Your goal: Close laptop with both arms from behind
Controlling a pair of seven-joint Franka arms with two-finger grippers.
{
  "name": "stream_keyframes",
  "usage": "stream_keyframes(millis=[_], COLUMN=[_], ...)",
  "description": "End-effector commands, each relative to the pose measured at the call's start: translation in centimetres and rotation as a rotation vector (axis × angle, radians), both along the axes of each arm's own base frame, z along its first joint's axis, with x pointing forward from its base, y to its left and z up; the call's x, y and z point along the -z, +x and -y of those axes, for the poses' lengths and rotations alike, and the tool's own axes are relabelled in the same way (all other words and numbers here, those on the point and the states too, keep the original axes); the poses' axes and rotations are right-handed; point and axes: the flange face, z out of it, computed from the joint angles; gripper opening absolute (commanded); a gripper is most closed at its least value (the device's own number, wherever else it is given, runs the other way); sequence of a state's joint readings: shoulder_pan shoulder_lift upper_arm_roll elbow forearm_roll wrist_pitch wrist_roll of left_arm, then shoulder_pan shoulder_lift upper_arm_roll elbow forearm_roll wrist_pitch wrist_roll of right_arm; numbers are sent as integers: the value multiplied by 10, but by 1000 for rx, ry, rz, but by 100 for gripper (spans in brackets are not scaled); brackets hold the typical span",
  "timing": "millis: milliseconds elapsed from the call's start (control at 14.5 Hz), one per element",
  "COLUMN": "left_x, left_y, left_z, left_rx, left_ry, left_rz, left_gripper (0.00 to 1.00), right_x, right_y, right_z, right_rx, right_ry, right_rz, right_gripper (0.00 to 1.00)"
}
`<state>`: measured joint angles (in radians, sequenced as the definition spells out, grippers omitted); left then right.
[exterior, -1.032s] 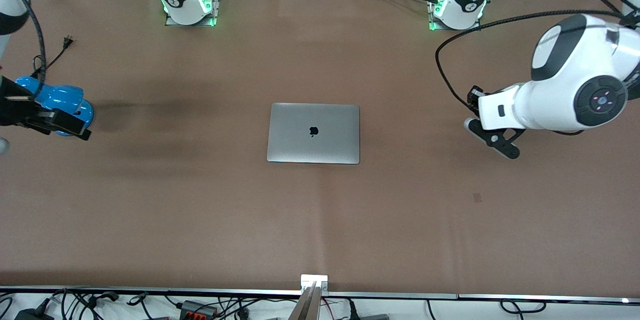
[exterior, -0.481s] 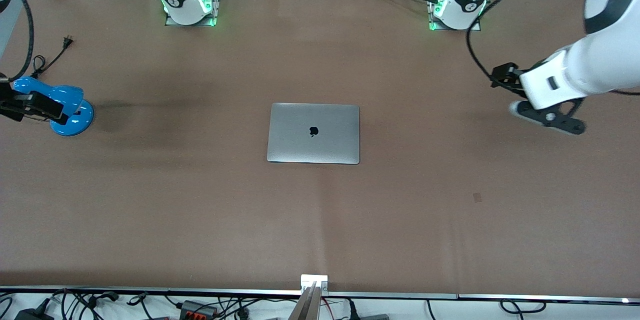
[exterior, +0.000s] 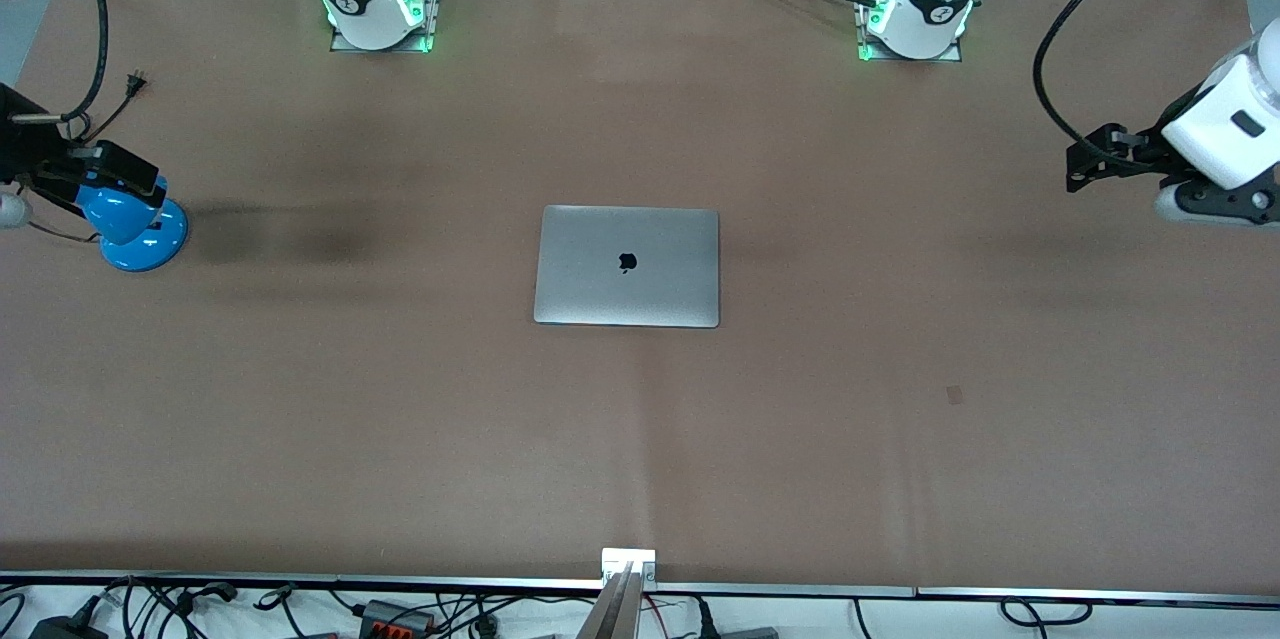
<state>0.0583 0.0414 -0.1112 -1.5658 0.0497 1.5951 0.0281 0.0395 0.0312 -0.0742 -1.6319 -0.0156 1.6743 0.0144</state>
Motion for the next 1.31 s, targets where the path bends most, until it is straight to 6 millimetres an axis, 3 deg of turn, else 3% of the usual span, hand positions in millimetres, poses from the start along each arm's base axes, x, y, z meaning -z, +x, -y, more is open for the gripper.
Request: stream_keyframes(millis=[0, 206, 275, 481, 1238], left_x=[6, -1, 1, -1, -4], left_y=[-11, -27, -28, -31, -31], left_z=[11, 31, 25, 36, 27], left_rx=[7, 15, -40, -40, -51], left_ry=[-20, -16, -18, -17, -15], left_rz=[104, 55, 41, 40, 22], left_gripper=[100, 100, 100, 100, 100], right_x=[4, 5, 4, 3, 0], right_y=[-25, -27, -26, -25, -30], right_z=[-1, 0, 1, -8, 4], right_rx=[-19, -21, -16, -36, -35], right_ry=[-3, -3, -1, -9, -7], right_rz=[22, 20, 14, 11, 0], right_gripper=[100, 100, 100, 100, 100])
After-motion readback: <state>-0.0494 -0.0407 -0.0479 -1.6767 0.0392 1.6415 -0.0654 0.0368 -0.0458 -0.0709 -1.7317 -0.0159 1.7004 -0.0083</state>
